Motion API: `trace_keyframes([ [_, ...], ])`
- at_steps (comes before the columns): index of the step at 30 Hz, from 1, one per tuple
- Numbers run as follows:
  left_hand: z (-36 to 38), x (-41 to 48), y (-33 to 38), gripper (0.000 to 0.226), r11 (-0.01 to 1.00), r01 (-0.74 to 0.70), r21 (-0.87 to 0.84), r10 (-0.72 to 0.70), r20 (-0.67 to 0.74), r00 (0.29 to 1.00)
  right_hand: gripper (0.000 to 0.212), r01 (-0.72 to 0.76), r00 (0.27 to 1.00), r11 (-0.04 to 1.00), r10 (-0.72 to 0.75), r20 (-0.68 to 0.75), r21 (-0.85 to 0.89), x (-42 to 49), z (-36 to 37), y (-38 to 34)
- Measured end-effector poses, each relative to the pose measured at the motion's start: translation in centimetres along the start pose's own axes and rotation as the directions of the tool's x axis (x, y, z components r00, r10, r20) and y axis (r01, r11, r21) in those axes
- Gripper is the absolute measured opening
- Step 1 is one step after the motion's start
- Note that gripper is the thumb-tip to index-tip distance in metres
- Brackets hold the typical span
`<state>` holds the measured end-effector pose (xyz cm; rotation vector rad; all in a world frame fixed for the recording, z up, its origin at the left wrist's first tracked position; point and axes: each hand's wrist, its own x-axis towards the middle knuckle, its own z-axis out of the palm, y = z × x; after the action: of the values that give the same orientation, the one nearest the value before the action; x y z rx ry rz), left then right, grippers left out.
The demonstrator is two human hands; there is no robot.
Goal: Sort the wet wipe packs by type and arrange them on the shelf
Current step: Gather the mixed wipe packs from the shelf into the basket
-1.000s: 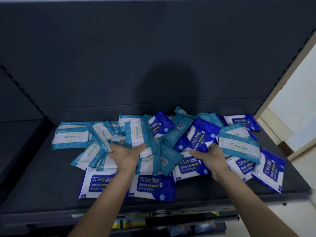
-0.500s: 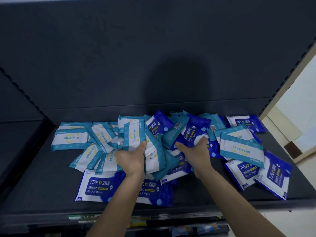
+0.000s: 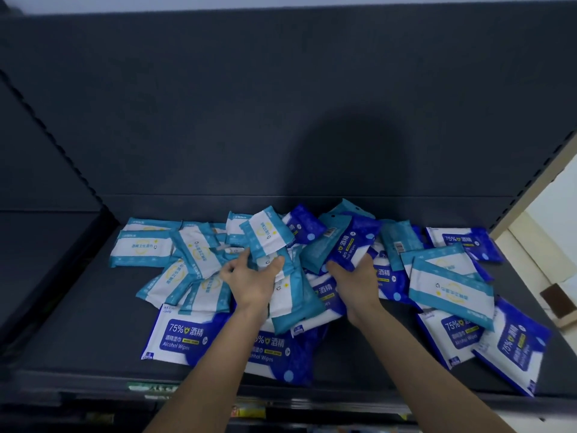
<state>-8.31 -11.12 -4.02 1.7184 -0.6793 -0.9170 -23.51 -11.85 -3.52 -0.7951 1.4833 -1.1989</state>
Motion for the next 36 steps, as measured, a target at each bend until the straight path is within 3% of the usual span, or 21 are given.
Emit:
trace_keyframes([
  [5,0.9,0.4,0.6,0.058,0.965,0.094,-0.246,-0.088,0.034,0.996,0.042,0.142,0.989,0.990,-0.141,0.054,-0.014,-0.8,0.9,-1.0],
  [11,0.3,-1.5,4.5,0.052,0.933,-0.001,-0.361,0.013,0.031,0.999,0.043,0.260,0.965,0.965,-0.259,0.030,-0.020,-1.1,1.0,-3.6],
  [18,0.4,-2.8,5.3,0.049,0.930,-0.078,-0.360,0.077,-0.016,0.997,0.044,0.316,0.949,0.948,-0.315,0.025,-0.050,-1.8,0.7,-5.2],
  [27,0.1,-3.6,10.4,0.047,0.881,-0.269,-0.388,0.250,-0.101,0.963,0.043,0.397,0.913,0.917,-0.400,0.077,0.042,-2.5,0.4,-10.9],
  [36,-6.7,-4.7,10.2,0.045,0.870,-0.330,-0.367,0.268,-0.210,0.940,0.043,0.396,0.897,0.913,-0.407,0.172,0.095,-7.6,4.7,-10.8],
])
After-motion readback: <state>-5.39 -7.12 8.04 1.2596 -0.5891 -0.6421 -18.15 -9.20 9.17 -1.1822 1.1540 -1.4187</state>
